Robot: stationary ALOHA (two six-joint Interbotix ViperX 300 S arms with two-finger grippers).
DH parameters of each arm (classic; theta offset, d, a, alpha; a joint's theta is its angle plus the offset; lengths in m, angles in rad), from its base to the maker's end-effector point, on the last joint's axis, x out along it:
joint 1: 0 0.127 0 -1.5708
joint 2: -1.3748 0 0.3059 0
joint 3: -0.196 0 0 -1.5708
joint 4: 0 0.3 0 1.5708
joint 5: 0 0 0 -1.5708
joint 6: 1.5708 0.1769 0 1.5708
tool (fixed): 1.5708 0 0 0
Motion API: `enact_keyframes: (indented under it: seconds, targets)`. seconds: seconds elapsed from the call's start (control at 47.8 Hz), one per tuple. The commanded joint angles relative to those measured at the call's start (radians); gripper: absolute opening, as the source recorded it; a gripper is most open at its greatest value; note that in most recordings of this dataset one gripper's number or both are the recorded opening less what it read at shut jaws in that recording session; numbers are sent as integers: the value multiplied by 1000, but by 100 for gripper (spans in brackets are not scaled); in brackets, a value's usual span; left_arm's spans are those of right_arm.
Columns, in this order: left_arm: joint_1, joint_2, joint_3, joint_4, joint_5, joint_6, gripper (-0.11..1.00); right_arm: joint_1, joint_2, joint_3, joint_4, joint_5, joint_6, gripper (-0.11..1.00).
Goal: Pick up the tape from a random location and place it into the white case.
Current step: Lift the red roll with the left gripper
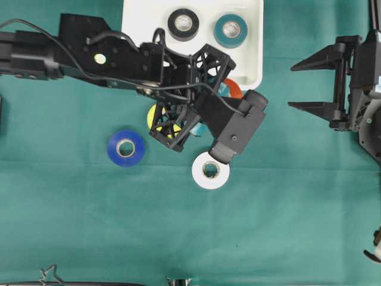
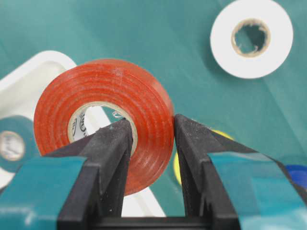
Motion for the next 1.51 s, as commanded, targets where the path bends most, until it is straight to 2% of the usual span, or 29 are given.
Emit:
enact_keyframes:
  seconds: [0.0, 0.439, 1.485]
  targets:
    - [-9, -64, -44, -2, 9, -2, 25, 3, 3, -25, -2, -3, -2, 82]
    - [-14, -83, -60, -2, 51, -2, 25, 3, 3, -25, -2, -3, -2, 82]
    - [-14, -83, -60, -2, 51, -2, 25, 3, 3, -25, -2, -3, -3, 82]
